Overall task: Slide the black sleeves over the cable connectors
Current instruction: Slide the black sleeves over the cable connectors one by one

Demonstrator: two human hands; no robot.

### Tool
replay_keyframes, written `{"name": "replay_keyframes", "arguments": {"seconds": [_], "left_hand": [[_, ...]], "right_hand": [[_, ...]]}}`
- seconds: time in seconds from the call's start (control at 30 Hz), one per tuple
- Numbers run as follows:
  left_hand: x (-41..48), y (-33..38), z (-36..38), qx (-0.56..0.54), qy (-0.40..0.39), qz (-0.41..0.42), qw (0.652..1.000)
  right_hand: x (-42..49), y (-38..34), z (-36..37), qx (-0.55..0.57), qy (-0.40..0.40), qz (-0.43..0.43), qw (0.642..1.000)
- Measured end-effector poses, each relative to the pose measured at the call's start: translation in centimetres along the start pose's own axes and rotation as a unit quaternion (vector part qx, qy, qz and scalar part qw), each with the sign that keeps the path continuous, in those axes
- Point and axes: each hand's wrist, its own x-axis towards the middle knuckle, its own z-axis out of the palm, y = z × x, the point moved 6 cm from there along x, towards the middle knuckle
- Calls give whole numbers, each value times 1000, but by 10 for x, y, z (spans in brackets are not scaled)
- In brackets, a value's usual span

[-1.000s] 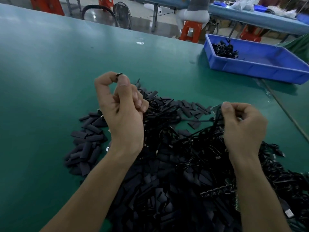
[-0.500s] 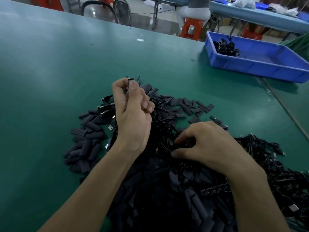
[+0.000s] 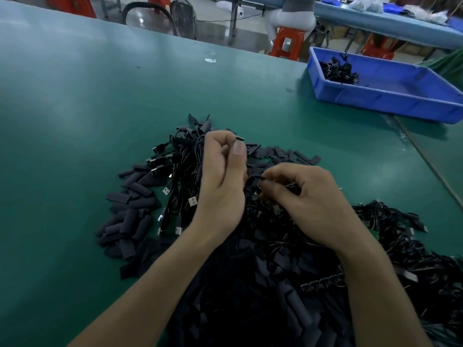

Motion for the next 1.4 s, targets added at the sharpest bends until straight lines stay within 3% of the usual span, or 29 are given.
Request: {"name": "replay_keyframes", "arguments": {"seconds": [0.2,0.37,0.43,0.5,0.6,0.7,0.93,1.23,1.4], "left_hand": [[-21,-1,21,42,-90,25,995],[-42,11,47,43,-262,28,964],[-34,28,43,79,-234,87,965],[-19,47,26,72,-145,139,977],[1,59,-10,61,-27,127,990],[15,52,-33,106,14,44,993],[25,5,-48,140,-42,-138,980],[27,0,-47,115,-38,-130,984],[27,4,-51,116,2,-67,991]], "right_hand": [[5,13,-6,13,78,52,996],[-3,28,-30,-39,233,132,963],[-10,30,-42,-92,278,154,944],[-15,31,-50,-152,288,185,927],[-14,33,-47,-274,200,230,912],[-12,25,-31,-356,89,205,907],[-6,8,23,-356,-101,94,924],[-6,-3,60,-360,-100,-16,928],[0,-2,78,-382,-52,-23,922]]}}
